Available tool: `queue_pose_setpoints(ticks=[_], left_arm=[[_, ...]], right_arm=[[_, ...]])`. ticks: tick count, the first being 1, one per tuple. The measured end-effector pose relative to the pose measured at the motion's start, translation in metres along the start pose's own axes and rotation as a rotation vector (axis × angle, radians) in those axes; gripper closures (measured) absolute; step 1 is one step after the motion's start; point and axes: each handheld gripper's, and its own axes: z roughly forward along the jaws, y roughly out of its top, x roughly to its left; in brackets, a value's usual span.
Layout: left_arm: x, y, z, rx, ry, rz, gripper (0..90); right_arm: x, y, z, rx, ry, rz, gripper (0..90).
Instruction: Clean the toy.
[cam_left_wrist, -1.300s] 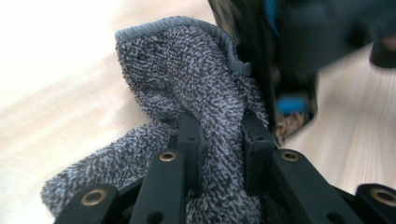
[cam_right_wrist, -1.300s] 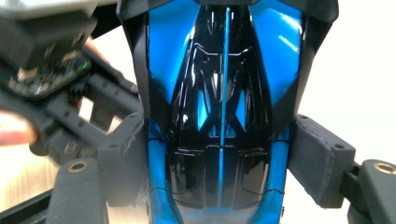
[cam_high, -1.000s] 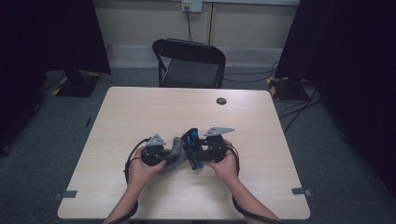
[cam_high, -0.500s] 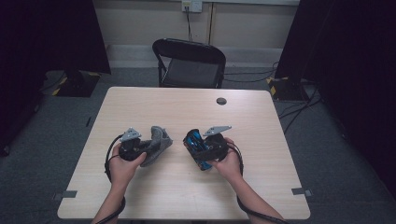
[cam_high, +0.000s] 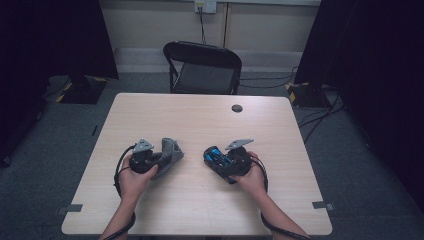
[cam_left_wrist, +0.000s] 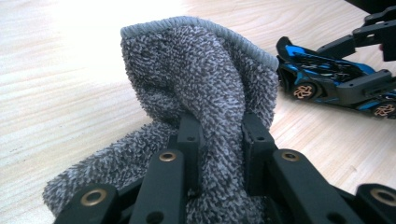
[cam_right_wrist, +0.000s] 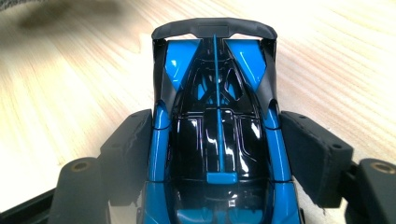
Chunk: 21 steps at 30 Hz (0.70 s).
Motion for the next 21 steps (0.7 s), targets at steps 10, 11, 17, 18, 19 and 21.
queue_pose_setpoints(ticks=[10,11,17,18,19,21], left_arm=[[0.008,0.0,0.002,0.006,0.029,-0.01,73.6],[0.008,0.0,0.002,0.007,0.035,-0.008,73.6],[0.015,-0.001,0.003,0.018,0.061,-0.012,73.6],[0.017,-0.001,0.003,0.025,0.065,-0.01,73.6],[0.018,-0.001,0.004,0.025,0.067,-0.015,73.6],[0.019,-0.002,0.005,0.031,0.075,-0.014,73.6]], right_arm=[[-0.006,-0.006,-0.005,-0.017,-0.027,-0.001,28.2],[-0.008,-0.008,-0.006,-0.021,-0.031,0.005,28.2],[-0.02,-0.014,-0.014,-0.02,-0.056,0.018,28.3],[-0.021,-0.015,-0.016,-0.019,-0.065,0.022,28.3],[-0.023,-0.016,-0.017,-0.018,-0.07,0.023,28.2],[-0.027,-0.018,-0.02,-0.017,-0.078,0.029,28.2]])
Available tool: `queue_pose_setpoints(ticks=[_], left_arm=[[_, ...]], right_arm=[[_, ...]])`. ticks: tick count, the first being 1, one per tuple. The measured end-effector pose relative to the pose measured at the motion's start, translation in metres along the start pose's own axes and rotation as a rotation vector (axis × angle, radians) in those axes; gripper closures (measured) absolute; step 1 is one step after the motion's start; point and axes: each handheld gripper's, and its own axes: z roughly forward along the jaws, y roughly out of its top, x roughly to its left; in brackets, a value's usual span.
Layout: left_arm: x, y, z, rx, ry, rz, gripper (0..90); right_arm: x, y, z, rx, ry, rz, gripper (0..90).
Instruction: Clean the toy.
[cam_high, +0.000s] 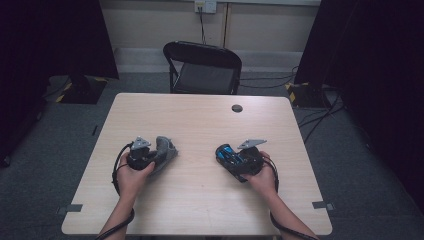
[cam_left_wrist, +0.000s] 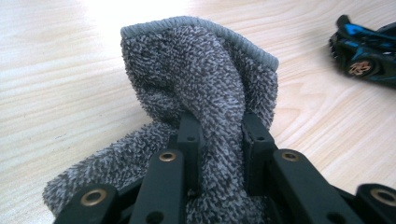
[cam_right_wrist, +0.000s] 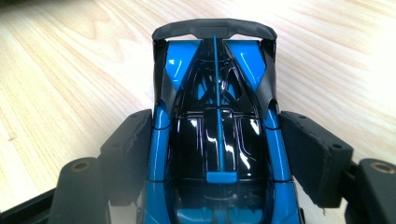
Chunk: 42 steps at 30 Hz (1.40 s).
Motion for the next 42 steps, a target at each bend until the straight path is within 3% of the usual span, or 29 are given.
queue_pose_setpoints(ticks=[9,12,19,27,32,34,42], left_arm=[[0.002,-0.004,0.006,0.013,0.005,-0.009,72.9],[0.002,-0.005,0.008,0.027,0.002,0.015,71.9],[0.003,-0.007,0.009,0.029,-0.011,0.006,70.5],[0.002,-0.006,0.008,0.033,-0.007,0.008,68.6],[0.0,-0.005,0.009,0.022,-0.003,0.024,49.0],[-0.001,-0.004,0.009,0.005,-0.008,0.008,40.6],[-0.005,0.004,0.007,0.005,-0.014,0.011,25.3]], right_arm=[[-0.005,-0.004,-0.003,-0.005,-0.019,-0.005,28.2],[-0.005,-0.003,-0.002,-0.005,-0.021,-0.014,28.1],[-0.006,-0.005,-0.003,-0.013,-0.013,0.008,27.9],[-0.007,-0.004,-0.001,-0.01,-0.009,-0.004,27.5],[-0.008,-0.006,-0.002,-0.022,0.003,-0.001,27.1],[-0.01,-0.007,-0.004,-0.038,0.014,0.01,27.1],[-0.013,0.001,-0.016,-0.074,0.044,0.016,21.9]])
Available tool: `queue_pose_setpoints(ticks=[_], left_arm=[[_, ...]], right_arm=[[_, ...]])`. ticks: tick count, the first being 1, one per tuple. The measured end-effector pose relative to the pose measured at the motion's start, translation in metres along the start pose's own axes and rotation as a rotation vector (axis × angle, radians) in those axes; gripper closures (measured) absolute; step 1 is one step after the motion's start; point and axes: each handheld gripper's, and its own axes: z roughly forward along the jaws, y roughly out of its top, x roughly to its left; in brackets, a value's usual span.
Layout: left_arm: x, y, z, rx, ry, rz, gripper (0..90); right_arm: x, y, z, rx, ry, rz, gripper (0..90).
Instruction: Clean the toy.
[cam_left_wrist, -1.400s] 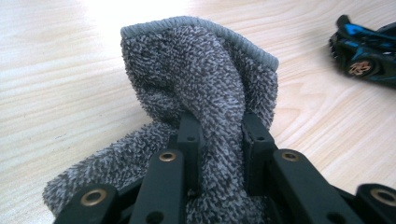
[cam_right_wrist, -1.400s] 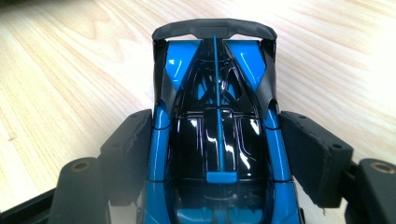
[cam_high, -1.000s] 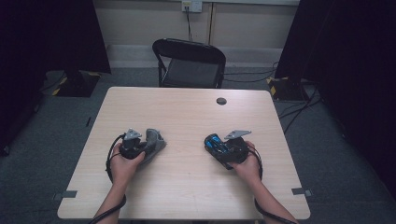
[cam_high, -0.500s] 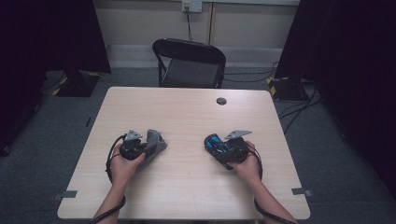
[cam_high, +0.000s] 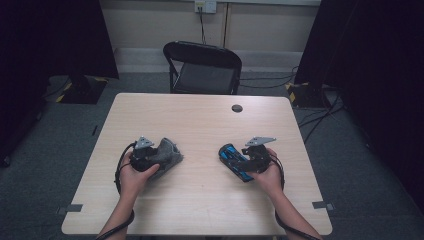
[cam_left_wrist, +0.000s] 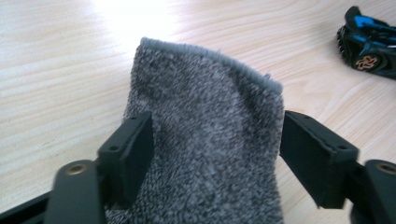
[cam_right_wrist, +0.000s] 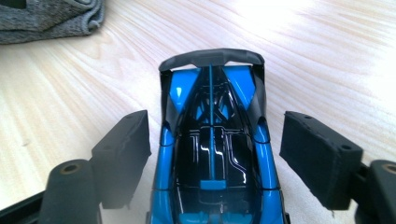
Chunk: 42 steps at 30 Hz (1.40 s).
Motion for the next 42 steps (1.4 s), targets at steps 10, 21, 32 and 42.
queue_pose_setpoints(ticks=[10,21,32,42], left_arm=[[-0.006,0.004,-0.007,-0.005,-0.017,0.021,20.8],[-0.016,0.008,-0.021,-0.018,-0.084,0.06,16.3],[-0.02,-0.001,-0.035,0.008,-0.092,0.076,16.5],[-0.011,-0.019,-0.05,0.039,-0.06,0.086,16.6]], right_arm=[[-0.001,0.004,-0.006,-0.058,0.076,0.012,13.5],[0.004,0.009,-0.014,-0.083,0.1,-0.013,8.7],[0.003,0.003,-0.027,-0.07,0.108,-0.043,0.5],[0.003,-0.008,-0.039,-0.075,0.105,-0.059,0.0]])
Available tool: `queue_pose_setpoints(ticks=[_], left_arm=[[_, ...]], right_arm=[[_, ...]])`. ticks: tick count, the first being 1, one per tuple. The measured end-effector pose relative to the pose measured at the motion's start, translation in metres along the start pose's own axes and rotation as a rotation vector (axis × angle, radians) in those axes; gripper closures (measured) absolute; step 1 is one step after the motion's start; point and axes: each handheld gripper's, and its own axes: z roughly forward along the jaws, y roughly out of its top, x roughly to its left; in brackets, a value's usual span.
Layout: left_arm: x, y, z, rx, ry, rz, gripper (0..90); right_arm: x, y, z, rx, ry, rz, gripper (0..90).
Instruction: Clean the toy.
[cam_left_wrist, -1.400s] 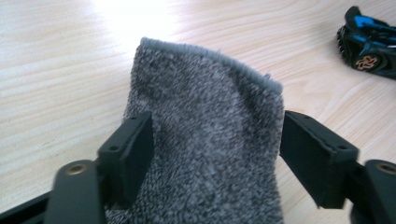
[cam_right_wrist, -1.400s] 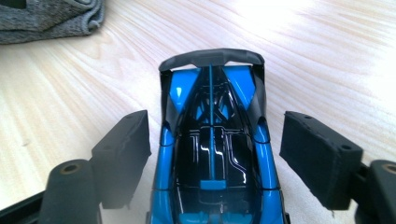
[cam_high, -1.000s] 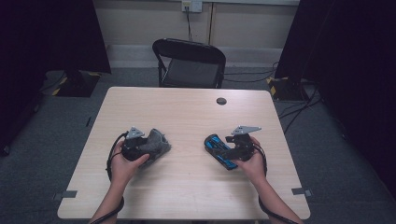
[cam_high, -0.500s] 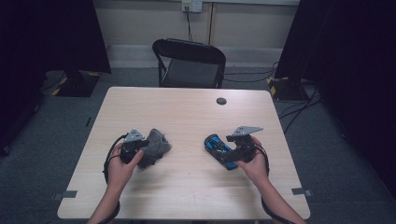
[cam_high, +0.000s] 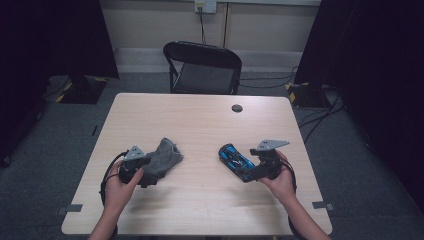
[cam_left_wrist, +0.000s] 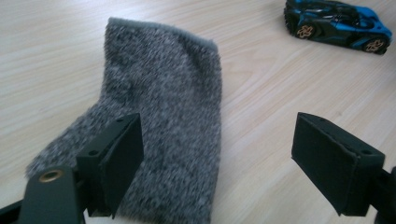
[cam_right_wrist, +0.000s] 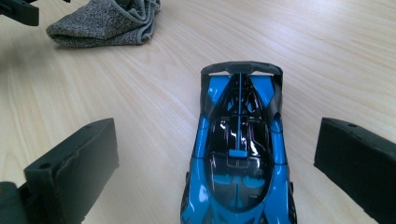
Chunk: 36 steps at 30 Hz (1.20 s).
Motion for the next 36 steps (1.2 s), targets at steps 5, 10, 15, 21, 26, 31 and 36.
queue_pose_setpoints(ticks=[5,10,15,21,26,31,36], left_arm=[[0.004,-0.008,-0.007,0.001,0.009,-0.006,16.6],[0.01,-0.016,-0.012,-0.005,0.023,-0.007,16.8],[0.012,-0.019,-0.015,-0.018,0.03,0.0,16.8],[0.012,-0.02,-0.02,-0.032,0.016,0.007,17.2],[0.013,-0.023,-0.025,-0.029,0.011,0.01,17.1],[0.014,-0.028,-0.03,-0.026,0.014,0.009,17.1],[0.017,-0.032,-0.035,-0.027,0.03,0.001,17.2]], right_arm=[[-0.002,-0.007,-0.008,-0.008,-0.009,0.003,0.0],[-0.006,-0.016,-0.015,-0.001,-0.02,0.003,0.0],[-0.009,-0.024,-0.021,0.0,-0.028,0.015,0.0],[-0.011,-0.033,-0.026,0.005,-0.041,0.019,0.0],[-0.013,-0.037,-0.033,0.003,-0.049,0.017,0.0],[-0.014,-0.041,-0.038,0.016,-0.056,0.013,0.0],[-0.014,-0.044,-0.041,0.014,-0.056,0.014,0.0]])
